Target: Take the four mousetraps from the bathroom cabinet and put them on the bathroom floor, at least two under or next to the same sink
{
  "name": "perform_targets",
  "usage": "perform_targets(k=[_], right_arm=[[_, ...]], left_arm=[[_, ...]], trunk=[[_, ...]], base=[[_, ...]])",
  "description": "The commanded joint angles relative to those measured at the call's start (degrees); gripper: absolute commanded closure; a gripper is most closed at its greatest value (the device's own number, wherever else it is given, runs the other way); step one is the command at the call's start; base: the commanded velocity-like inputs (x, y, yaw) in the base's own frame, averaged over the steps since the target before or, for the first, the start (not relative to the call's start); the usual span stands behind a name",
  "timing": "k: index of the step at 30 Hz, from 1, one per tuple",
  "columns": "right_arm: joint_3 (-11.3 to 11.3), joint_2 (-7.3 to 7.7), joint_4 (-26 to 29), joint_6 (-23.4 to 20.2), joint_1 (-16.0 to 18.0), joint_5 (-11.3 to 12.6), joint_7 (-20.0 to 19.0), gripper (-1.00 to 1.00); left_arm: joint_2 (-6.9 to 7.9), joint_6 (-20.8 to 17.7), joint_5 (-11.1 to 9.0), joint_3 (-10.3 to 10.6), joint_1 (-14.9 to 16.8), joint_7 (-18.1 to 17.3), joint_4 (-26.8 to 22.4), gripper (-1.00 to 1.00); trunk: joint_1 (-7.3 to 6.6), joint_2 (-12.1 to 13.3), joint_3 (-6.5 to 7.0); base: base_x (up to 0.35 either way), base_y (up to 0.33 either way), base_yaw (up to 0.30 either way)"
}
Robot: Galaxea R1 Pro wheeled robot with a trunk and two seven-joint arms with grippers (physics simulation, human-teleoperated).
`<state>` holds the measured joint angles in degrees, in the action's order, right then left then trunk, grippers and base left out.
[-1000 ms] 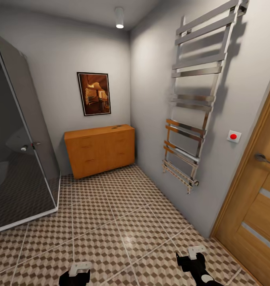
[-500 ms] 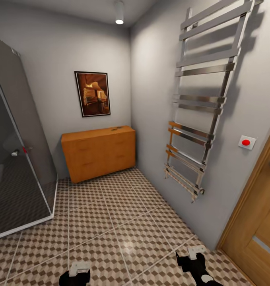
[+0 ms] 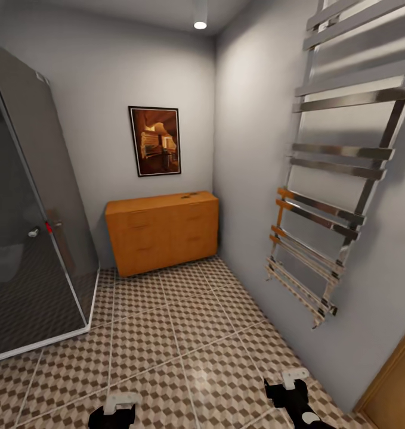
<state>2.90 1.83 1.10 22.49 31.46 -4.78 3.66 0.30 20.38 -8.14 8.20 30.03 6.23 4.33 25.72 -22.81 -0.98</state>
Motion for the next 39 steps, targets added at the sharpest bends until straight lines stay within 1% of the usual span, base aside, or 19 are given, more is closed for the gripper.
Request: perform_targets(k=[1,12,39], right_arm=[[0.3,0.02,0.0,0.1,0.0,-0.5,0.4,-1.0],[0.2,-0.02,0.0,0.1,0.0,-0.5,0.4,-1.0],[0.2,-0.33,-0.1,0.1,0.0,-0.5,0.4,-1.0]], left_arm=[[-0.04,0.4,-0.5,0.5,0.1,0.0,0.2,-1.0],[-0.09,0.4,-0.5,0.5,0.1,0.0,0.2,-1.0],[-0.05,0.4,-0.5,0.5,0.1,0.0,0.2,-1.0]], trunk=[[0.07,-0.1,-0.1],[0.07,-0.1,-0.1],[0.07,-0.1,-0.1]], base=[[0.323,0.0,0.234],[0.322,-0.013,0.186],[0.315,-0.089,0.077]])
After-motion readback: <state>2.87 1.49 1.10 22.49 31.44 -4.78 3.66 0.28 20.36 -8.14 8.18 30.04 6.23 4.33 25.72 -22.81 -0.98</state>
